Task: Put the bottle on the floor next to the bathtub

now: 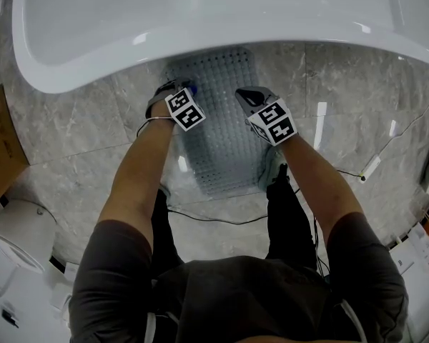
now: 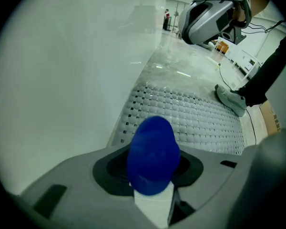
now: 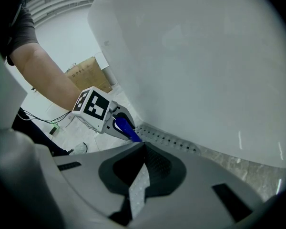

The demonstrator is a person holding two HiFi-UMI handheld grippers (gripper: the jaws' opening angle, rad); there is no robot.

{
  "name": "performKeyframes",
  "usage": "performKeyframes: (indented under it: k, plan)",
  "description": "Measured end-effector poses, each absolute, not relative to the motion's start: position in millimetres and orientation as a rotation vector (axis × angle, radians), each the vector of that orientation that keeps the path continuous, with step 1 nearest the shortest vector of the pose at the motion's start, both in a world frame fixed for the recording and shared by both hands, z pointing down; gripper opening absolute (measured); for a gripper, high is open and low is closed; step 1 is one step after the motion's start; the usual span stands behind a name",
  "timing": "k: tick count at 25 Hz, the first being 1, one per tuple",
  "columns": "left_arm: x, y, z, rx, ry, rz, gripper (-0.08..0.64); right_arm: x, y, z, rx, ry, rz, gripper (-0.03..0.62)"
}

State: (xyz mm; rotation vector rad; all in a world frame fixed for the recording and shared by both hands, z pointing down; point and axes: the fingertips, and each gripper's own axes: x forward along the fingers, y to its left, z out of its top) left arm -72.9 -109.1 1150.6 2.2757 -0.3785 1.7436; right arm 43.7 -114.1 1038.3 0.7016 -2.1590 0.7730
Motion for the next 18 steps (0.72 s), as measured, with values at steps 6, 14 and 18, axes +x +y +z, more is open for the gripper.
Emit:
performKeyframes:
  k: [6, 14, 18]
  plan:
    - [-71.5, -110.2, 1149.8, 2.279, -0.390, 1.738, 0.172, 40.0, -110.3, 1039.0, 0.698, -2.158, 0.772, -0.008]
    - [-74.5, -110.3, 1145.4, 2.271, -0.423, 1.720, 0.172, 44.4, -107.9, 1036.9, 0.705, -2.155, 0.763, -0.008]
    - [-75.0, -105.2, 1138.8, 2.267, -0.441, 1.695, 0.172, 47.1, -100.2, 1034.8, 0.706, -2.146, 0.759, -0.008]
